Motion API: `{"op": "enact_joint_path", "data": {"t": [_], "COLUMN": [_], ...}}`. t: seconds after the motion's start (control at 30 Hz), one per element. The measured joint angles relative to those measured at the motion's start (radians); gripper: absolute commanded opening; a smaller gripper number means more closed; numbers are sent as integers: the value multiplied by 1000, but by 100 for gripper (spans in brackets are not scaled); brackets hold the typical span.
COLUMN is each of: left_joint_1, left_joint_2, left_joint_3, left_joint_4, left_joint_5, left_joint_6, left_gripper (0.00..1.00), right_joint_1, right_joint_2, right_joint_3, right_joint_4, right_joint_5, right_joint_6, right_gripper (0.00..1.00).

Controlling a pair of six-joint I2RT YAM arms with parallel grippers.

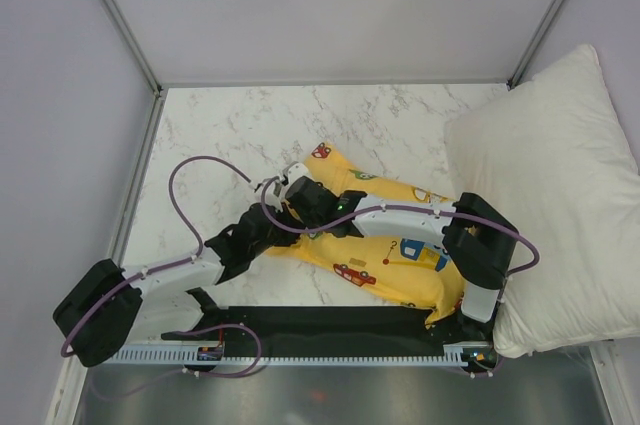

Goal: Remove the pillowcase from the pillow
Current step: Expand the opening of the pillowcase

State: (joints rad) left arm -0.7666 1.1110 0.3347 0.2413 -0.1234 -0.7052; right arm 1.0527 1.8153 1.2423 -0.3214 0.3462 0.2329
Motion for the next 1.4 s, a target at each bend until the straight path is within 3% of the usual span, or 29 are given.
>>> {"op": "enact_joint_path", "data": {"t": [0.3, 0.77, 1.0, 1.2, 1.4], "left_joint_1": [-39, -33, 83, 162, 175], "left_joint_2": [63, -19, 7, 130, 231], "left_joint_3": [79, 117, 129, 195, 235], "left_joint_4": [-60, -203, -216, -203, -163], "left_joint_5": [-134, -169, -96, -5, 87], "left_joint_6": [-8, -12, -11, -10, -10], "left_gripper": [2, 2, 2, 2, 2], "right_joint_1": [0, -4, -10, -24, -62], "right_joint_2": [-65, -145, -156, -184, -304], "right_joint_3": [-127, -267, -291, -333, -531], "right_joint_4": [125, 280, 330, 375, 595], "right_joint_5": [68, 74, 60, 29, -81], "right_joint_6": [78, 165, 193, 210, 243], "right_gripper": [0, 0, 0, 0, 0]}}
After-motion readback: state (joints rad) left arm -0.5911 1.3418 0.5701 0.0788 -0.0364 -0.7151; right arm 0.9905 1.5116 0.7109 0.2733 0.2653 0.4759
